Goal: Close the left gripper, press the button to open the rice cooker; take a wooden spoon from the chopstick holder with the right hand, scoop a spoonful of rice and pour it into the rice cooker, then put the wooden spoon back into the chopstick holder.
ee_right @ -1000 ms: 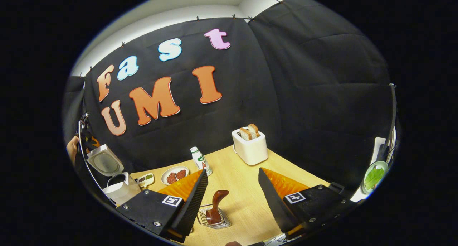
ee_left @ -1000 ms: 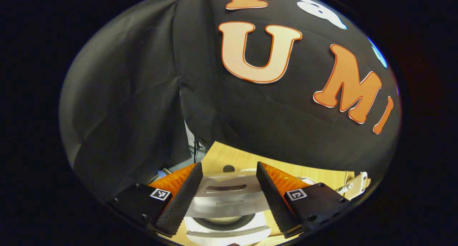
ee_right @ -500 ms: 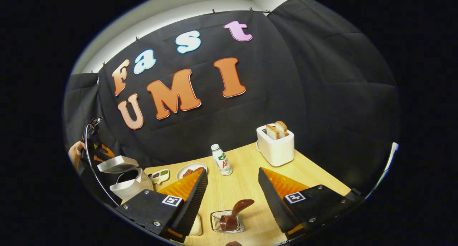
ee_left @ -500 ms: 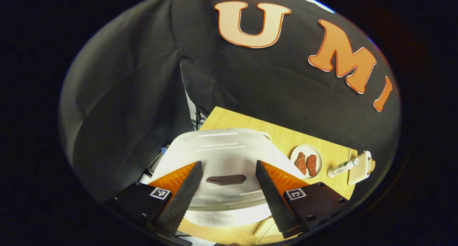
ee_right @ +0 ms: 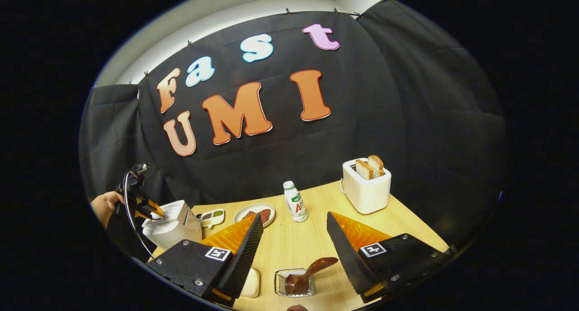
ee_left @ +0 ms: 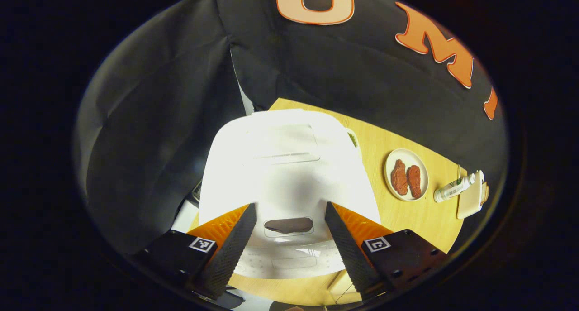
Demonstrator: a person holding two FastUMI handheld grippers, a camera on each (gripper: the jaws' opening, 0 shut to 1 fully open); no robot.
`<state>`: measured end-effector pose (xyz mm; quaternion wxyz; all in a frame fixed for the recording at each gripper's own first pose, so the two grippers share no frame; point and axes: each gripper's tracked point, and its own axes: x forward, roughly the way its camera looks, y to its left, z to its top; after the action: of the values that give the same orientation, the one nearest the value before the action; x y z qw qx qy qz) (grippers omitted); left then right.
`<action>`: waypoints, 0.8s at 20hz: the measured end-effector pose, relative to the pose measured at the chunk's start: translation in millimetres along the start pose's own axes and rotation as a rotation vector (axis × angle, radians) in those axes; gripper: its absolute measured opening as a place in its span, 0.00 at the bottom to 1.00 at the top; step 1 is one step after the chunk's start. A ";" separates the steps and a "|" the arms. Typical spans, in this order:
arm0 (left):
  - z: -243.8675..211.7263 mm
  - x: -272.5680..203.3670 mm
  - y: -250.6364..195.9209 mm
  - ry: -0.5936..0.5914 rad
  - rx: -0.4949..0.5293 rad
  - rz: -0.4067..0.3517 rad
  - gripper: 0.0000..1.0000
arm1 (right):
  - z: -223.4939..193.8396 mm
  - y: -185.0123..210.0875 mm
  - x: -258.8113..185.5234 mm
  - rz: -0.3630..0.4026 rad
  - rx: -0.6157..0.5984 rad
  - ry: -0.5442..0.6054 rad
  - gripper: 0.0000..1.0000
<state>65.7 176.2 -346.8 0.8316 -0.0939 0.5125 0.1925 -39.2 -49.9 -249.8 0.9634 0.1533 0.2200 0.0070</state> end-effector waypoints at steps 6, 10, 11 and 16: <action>-0.8 -4.9 -4.0 -0.046 -0.020 -0.008 1.00 | 18.7 6.6 3.5 -0.002 -0.072 -0.018 0.93; 40.9 -48.3 -7.2 -0.337 -0.013 -0.049 1.00 | 36.0 8.8 17.9 -0.039 -0.129 -0.057 0.95; 47.5 -65.6 -8.8 -0.409 0.003 -0.052 1.00 | 41.6 11.2 20.5 -0.044 -0.137 -0.069 0.95; 73.9 -171.9 -15.1 -0.760 0.048 -0.090 1.00 | 75.0 30.0 30.2 -0.072 -0.203 -0.158 0.95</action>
<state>63.5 150.1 -160.9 0.9718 -0.0188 0.1672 0.1650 21.6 -40.7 -189.4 0.9879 0.0473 0.1469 -0.0174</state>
